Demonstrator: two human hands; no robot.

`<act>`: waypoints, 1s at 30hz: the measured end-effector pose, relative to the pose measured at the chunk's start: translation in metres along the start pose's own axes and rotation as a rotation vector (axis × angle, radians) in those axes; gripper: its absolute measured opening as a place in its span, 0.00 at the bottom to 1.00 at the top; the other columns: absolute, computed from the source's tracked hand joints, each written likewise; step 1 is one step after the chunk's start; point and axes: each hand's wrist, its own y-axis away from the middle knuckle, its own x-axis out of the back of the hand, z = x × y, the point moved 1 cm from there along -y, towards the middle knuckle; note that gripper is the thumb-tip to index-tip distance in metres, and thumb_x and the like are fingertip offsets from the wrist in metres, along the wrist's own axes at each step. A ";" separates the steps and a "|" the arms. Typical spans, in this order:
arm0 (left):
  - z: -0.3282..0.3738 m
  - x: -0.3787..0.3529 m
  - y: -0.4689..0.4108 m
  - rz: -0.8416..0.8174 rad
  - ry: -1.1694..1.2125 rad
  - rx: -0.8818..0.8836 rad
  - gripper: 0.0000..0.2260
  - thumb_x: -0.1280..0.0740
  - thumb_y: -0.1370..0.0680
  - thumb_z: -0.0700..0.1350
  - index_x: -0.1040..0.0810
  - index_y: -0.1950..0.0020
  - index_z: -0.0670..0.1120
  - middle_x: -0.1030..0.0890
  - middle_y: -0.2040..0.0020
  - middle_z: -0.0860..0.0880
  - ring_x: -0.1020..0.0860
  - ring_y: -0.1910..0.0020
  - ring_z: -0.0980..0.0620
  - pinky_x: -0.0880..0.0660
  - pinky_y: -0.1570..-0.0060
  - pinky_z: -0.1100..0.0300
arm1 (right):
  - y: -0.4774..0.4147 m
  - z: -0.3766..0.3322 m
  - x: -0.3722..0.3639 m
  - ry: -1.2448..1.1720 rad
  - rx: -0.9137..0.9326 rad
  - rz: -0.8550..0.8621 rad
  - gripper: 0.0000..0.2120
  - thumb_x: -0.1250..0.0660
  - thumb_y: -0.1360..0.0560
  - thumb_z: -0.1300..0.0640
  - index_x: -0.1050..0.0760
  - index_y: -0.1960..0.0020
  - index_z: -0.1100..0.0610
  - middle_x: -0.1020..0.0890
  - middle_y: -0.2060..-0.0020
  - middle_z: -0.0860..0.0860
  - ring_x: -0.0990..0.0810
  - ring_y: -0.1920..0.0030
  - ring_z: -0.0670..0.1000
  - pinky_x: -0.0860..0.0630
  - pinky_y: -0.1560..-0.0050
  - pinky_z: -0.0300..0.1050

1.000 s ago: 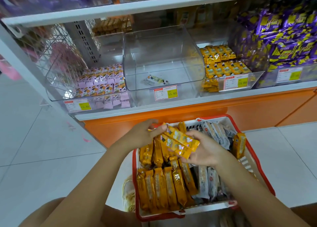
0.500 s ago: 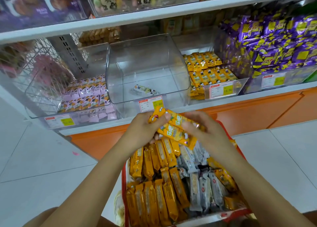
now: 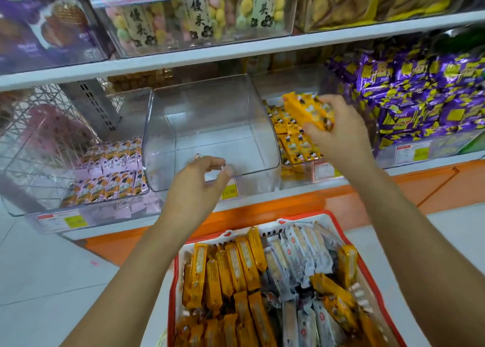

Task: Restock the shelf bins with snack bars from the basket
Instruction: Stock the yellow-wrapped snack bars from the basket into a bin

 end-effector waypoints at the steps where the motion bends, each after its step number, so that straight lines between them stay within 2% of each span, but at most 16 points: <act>1: -0.003 -0.003 -0.001 -0.031 -0.009 0.019 0.11 0.35 0.22 0.49 0.21 0.42 0.48 0.20 0.46 0.54 0.24 0.48 0.58 0.31 0.50 0.65 | -0.021 0.005 -0.007 0.050 -0.036 -0.026 0.25 0.31 0.28 0.52 0.30 0.32 0.53 0.23 0.44 0.61 0.25 0.43 0.62 0.31 0.43 0.51; 6: -0.008 -0.015 -0.004 -0.159 -0.137 -0.031 0.13 0.34 0.23 0.46 0.23 0.38 0.47 0.22 0.39 0.51 0.24 0.43 0.52 0.32 0.47 0.65 | -0.098 0.016 -0.053 0.227 -0.235 -0.176 0.25 0.30 0.28 0.51 0.27 0.32 0.53 0.23 0.37 0.56 0.25 0.36 0.58 0.28 0.40 0.46; 10: -0.009 -0.019 -0.005 -0.176 -0.139 -0.068 0.15 0.36 0.22 0.51 0.25 0.36 0.48 0.23 0.37 0.52 0.26 0.40 0.54 0.31 0.43 0.62 | -0.116 0.014 -0.085 0.311 -0.238 -0.188 0.20 0.35 0.24 0.51 0.26 0.34 0.55 0.24 0.36 0.57 0.27 0.36 0.59 0.30 0.37 0.47; 14: -0.013 -0.017 -0.005 -0.200 -0.155 -0.111 0.17 0.38 0.21 0.53 0.26 0.34 0.50 0.24 0.36 0.53 0.27 0.38 0.56 0.33 0.44 0.64 | -0.114 0.011 -0.104 0.283 -0.226 -0.256 0.21 0.39 0.22 0.54 0.30 0.29 0.54 0.23 0.37 0.59 0.23 0.40 0.59 0.26 0.43 0.48; 16: -0.015 -0.016 -0.005 -0.209 -0.164 -0.127 0.18 0.38 0.21 0.54 0.27 0.34 0.51 0.25 0.35 0.53 0.28 0.38 0.56 0.34 0.45 0.66 | -0.111 0.011 -0.109 0.281 -0.202 -0.288 0.22 0.42 0.20 0.52 0.34 0.26 0.53 0.26 0.33 0.59 0.24 0.39 0.59 0.26 0.43 0.49; 19: -0.017 -0.017 -0.004 -0.209 -0.155 -0.150 0.18 0.38 0.21 0.54 0.28 0.33 0.51 0.26 0.35 0.53 0.29 0.37 0.57 0.37 0.46 0.69 | -0.104 0.012 -0.107 0.256 -0.168 -0.321 0.22 0.45 0.18 0.50 0.37 0.25 0.53 0.34 0.27 0.57 0.29 0.33 0.58 0.29 0.38 0.48; 22: -0.015 -0.016 0.000 -0.189 -0.153 -0.164 0.18 0.38 0.21 0.53 0.28 0.32 0.50 0.27 0.33 0.53 0.29 0.36 0.57 0.39 0.46 0.71 | -0.090 0.010 -0.100 0.177 -0.175 -0.334 0.26 0.43 0.19 0.48 0.41 0.23 0.55 0.43 0.23 0.56 0.39 0.26 0.56 0.34 0.33 0.48; 23: -0.015 -0.015 0.001 -0.178 -0.142 -0.170 0.18 0.37 0.21 0.52 0.27 0.32 0.50 0.26 0.34 0.53 0.29 0.37 0.57 0.39 0.47 0.72 | -0.084 0.010 -0.095 0.118 -0.195 -0.284 0.27 0.40 0.20 0.48 0.40 0.24 0.56 0.42 0.24 0.57 0.37 0.27 0.56 0.34 0.33 0.47; 25: -0.014 -0.014 0.006 -0.136 -0.092 -0.198 0.13 0.36 0.21 0.48 0.23 0.38 0.48 0.23 0.40 0.52 0.28 0.44 0.60 0.38 0.51 0.76 | -0.066 0.008 -0.081 -0.002 -0.177 -0.116 0.22 0.37 0.21 0.51 0.31 0.30 0.57 0.35 0.30 0.57 0.27 0.38 0.53 0.30 0.38 0.45; 27: -0.013 -0.009 0.012 -0.073 -0.018 -0.206 0.03 0.34 0.22 0.46 0.22 0.51 0.48 0.22 0.52 0.52 0.27 0.55 0.60 0.35 0.57 0.75 | -0.040 0.002 -0.063 -0.069 -0.088 0.022 0.11 0.36 0.22 0.54 0.22 0.44 0.58 0.26 0.42 0.55 0.24 0.49 0.52 0.28 0.44 0.46; 28: -0.014 -0.006 0.016 -0.059 -0.005 -0.199 0.05 0.34 0.22 0.47 0.24 0.57 0.48 0.23 0.59 0.53 0.27 0.61 0.60 0.34 0.61 0.73 | -0.025 -0.002 -0.055 -0.105 -0.043 0.048 0.09 0.37 0.22 0.54 0.22 0.52 0.59 0.24 0.51 0.54 0.23 0.54 0.52 0.27 0.50 0.46; 30: -0.020 -0.003 0.025 -0.126 -0.097 -0.175 0.12 0.36 0.21 0.49 0.29 0.65 0.49 0.29 0.69 0.54 0.30 0.69 0.59 0.37 0.69 0.68 | 0.010 -0.009 -0.043 -0.188 0.043 0.049 0.16 0.37 0.22 0.55 0.27 0.66 0.61 0.27 0.69 0.52 0.29 0.67 0.48 0.31 0.62 0.44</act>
